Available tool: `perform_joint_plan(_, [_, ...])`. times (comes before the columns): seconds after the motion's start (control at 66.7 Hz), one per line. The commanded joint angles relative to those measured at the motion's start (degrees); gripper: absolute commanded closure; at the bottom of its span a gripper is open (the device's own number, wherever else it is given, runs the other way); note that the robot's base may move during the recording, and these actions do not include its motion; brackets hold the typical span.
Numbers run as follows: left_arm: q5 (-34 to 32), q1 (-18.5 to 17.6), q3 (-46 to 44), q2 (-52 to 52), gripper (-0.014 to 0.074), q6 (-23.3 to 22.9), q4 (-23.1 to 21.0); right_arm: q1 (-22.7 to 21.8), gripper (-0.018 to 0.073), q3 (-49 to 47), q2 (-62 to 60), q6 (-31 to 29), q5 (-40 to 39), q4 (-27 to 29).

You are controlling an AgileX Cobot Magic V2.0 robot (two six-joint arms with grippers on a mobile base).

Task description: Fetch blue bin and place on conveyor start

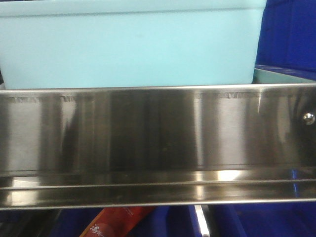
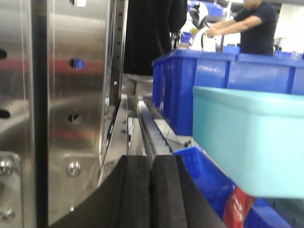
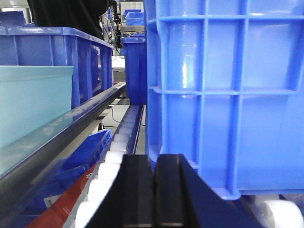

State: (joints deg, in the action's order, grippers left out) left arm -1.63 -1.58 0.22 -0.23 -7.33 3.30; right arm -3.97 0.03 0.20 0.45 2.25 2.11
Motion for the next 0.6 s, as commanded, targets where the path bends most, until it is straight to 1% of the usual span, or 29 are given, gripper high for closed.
perform_joint_plan(0.0, [-2.38,0.0,-0.22,0.23,0.0707,0.1,0.15,0.0,0.0721,-0.03,-0.2,-0.45,-1.93,0.19])
perform_joint_plan(0.075, [-3.97,0.0,-0.22,0.23,0.0707,0.1,0.01,0.0,0.0721,-0.03,-0.2,-0.45,-5.16,0.19])
perform_joint_plan(0.12, [-5.41,0.0,-0.22,0.23,0.0707,0.1,0.01,0.0,0.0721,-0.03,-0.2,-0.45,-6.85,1.45])
perform_joint_plan(0.18, [-6.54,0.0,-0.22,0.23,0.0707,0.1,0.01,0.0,0.0721,-1.85,-0.2,-0.45,-6.79,2.15])
perform_joint_plan(0.225, [-6.09,0.0,-2.35,0.23,0.0707,0.1,0.01,0.0,0.0721,-4.97,-0.2,-0.45,-4.65,2.15])
perform_joint_plan(0.27, [-4.18,0.0,-4.47,0.23,0.0707,0.1,0.01,0.0,0.0721,-8.79,-0.2,-0.45,-0.55,2.15])
perform_joint_plan(0.345, [2.28,0.0,-9.92,0.23,0.0702,0.1,0.01,0.0,0.0721,-15.59,-0.2,-0.45,7.68,2.15])
perform_joint_plan(0.375, [5.12,0.0,-12.91,0.23,0.0687,0.1,0.01,0.0,0.0721,-18.1,0.21,-0.45,10.96,2.15])
perform_joint_plan(0.42, [10.26,0.0,-16.49,1.01,0.0638,0.1,0.01,0.0,0.0713,-21.58,1.65,-0.45,13.58,2.15])
perform_joint_plan(0.45, [13.9,0.0,-19.46,2.07,0.0588,0.1,0.01,0.0,0.0685,-24.07,3.02,-0.45,15.42,2.15])
perform_joint_plan(0.465, [14.59,0.0,-20.03,2.31,0.0576,0.1,0.01,0.0,0.0669,-24.97,3.58,-0.45,15.96,2.15])
perform_joint_plan(0.48, [16.54,0.0,-21.72,3.04,0.0538,0.1,0.01,0.0,0.065,-25.82,4.16,-0.45,16.69,2.15])
perform_joint_plan(0.51, [18.99,0.0,-24.38,4.16,0.0481,0.1,0.01,0.0,0.0603,-27.68,5.68,-0.45,17.2,2.15])
perform_joint_plan(0.525, [20.58,0.0,-25.35,4.75,0.0435,0.1,0.01,0.0,0.056,-28.32,6.29,-0.45,17.32,2.15])
perform_joint_plan(0.585, [23.85,0.0,-28.76,7.46,0.0314,0.1,-0.08,0.0,0.0428,-30.45,8.69,-0.45,17.44,2.15])
